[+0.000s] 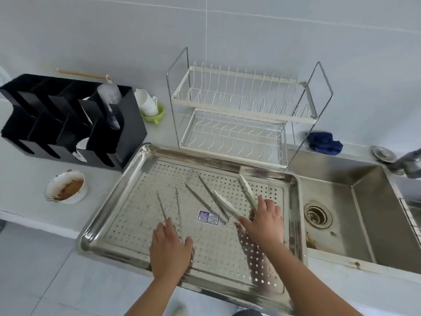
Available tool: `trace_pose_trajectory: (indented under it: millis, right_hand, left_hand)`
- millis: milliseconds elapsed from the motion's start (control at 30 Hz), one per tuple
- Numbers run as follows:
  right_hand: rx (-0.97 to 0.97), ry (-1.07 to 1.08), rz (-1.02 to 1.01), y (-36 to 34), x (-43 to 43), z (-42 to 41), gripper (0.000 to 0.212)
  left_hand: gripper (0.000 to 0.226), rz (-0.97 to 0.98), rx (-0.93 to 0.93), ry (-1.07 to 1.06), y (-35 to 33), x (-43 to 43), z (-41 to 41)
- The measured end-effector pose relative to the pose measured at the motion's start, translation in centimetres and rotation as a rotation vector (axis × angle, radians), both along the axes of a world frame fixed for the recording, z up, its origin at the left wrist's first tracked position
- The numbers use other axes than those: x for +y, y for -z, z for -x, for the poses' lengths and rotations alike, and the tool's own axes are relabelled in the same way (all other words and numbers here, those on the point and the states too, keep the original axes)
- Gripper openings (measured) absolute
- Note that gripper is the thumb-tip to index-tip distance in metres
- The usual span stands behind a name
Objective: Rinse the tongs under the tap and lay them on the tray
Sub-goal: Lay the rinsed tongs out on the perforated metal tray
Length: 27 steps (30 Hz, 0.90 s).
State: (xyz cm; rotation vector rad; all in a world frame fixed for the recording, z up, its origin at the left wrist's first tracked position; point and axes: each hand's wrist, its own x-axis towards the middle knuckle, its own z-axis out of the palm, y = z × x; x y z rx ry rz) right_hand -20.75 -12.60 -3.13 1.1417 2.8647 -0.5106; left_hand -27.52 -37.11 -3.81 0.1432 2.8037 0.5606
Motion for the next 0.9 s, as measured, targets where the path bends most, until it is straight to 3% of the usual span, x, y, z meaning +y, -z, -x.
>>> trace_pose_trajectory:
  millis: [133, 267, 533, 700, 900]
  right_hand:
    - [0.185, -0.055, -0.042, -1.1, -1.7, -0.7, 0.046]
    - [0.249, -0.209, -0.01, -1.7, -4.5, 0.7, 0.027]
    - [0.036, -0.374, 0.065, 0.5, -4.8, 4.0, 0.031]
    - [-0.012, -0.379, 0.141, 2.1, -6.6, 4.6, 0.018]
    - [0.021, -0.299, 0.162, 2.6, -9.7, 6.0, 0.06]
  left_hand:
    - [0.095, 0.076, 0.062, 0.07, -0.6, -0.4, 1.5]
    - [0.099, 0.108, 0.107, 0.11, -0.7, -0.1, 3.0]
    - [0.084, 0.119, 0.092, 0.118, -0.6, 0.2, 5.2]
    - [0.077, 0.097, 0.103, 0.148, -0.4, -1.0, 7.3]
    - [0.082, 0.087, 0.098, 0.207, -0.2, -2.9, 10.3]
